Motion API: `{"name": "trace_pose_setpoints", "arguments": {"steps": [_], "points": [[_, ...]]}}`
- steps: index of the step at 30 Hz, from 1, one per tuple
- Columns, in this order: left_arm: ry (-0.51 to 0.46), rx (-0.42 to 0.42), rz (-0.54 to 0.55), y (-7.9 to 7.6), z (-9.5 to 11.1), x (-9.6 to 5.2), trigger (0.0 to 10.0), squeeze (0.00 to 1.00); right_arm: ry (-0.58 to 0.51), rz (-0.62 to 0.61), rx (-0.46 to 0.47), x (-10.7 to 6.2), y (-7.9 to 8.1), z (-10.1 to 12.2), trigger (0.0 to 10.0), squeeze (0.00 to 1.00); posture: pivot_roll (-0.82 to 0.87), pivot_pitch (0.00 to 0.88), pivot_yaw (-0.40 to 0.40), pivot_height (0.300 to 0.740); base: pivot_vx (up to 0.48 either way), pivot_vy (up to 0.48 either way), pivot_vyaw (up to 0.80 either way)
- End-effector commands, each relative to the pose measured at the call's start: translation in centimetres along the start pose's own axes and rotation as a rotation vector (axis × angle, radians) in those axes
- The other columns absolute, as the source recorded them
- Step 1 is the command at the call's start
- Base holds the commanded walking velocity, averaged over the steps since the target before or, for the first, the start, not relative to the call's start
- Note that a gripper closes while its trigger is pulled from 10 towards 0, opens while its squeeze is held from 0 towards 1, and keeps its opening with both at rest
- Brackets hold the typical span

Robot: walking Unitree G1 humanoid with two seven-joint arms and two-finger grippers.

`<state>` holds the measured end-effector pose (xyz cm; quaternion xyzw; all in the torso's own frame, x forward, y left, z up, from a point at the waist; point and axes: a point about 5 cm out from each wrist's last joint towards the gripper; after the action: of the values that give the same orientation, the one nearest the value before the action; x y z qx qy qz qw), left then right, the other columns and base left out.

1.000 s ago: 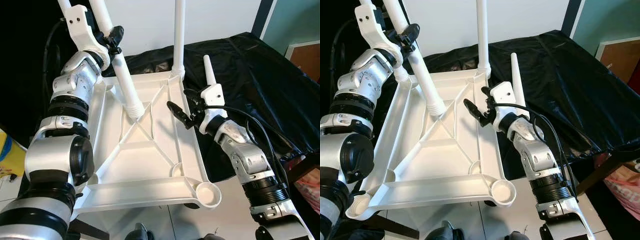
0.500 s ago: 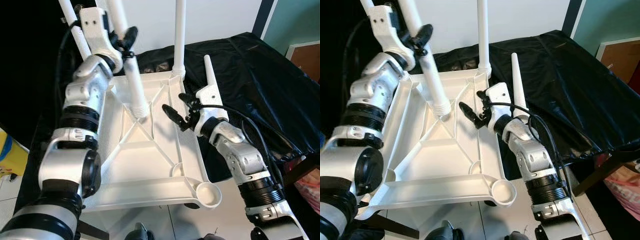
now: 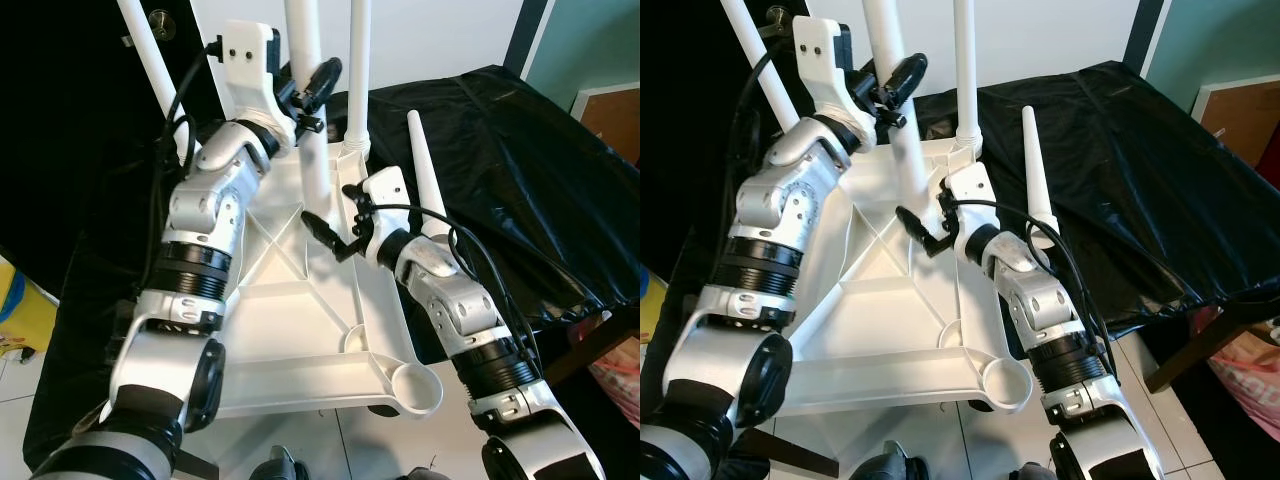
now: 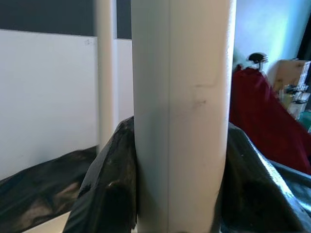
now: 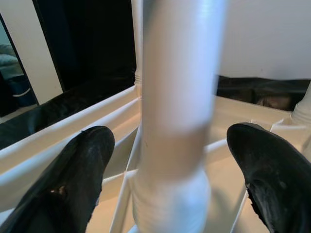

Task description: Building children table

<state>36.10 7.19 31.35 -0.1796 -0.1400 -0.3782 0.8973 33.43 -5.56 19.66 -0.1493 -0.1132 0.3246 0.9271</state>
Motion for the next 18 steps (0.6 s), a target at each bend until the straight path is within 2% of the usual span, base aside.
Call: {"name": "trace_pose_setpoints", "arguments": {"steps": [1, 2, 5, 17, 18], "points": [[0.024, -0.005, -0.151, -2.1, -0.2, 0.1, 10.0, 0.00, -0.003, 0.008, -0.036, 0.7, 0.5, 0.2, 10.0, 0.33, -0.06, 0.003, 0.055, 0.740, 0.000, 0.000, 0.00], [0.025, -0.018, -0.172, -2.9, -0.4, 0.0, 10.0, 0.00, 0.001, 0.004, -0.046, 1.0, 0.6, 0.2, 10.0, 0.00, -0.06, 0.003, 0.055, 0.740, 0.000, 0.000, 0.00], [0.021, -0.042, -0.193, -3.8, -0.7, -0.1, 10.0, 0.00, 0.005, -0.001, -0.055, 1.3, 0.8, 0.2, 10.0, 0.00, -0.06, 0.003, 0.055, 0.740, 0.000, 0.000, 0.00], [0.018, -0.066, -0.220, -5.6, -1.2, -0.2, 10.0, 0.00, 0.025, -0.012, -0.069, 1.9, 1.1, -0.2, 10.0, 0.00, -0.06, 0.000, 0.053, 0.740, 0.000, 0.000, 0.00], [0.020, -0.063, -0.222, -5.8, -1.3, -0.2, 10.0, 0.00, 0.023, -0.014, -0.069, 2.0, 1.1, -0.2, 4.8, 0.00, -0.06, 0.000, 0.055, 0.740, 0.000, 0.000, 0.00]]}}
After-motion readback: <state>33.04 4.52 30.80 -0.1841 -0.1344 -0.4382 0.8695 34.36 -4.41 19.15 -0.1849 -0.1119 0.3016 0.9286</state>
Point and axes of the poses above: a point about 5 cm out from each wrist's last joint towards the gripper, its own x axis pointing out of the wrist towards the gripper, its own z axis along the axis of the wrist's last joint, y = z × x, and after that the axes turned 15 degrees about -x, right-handed
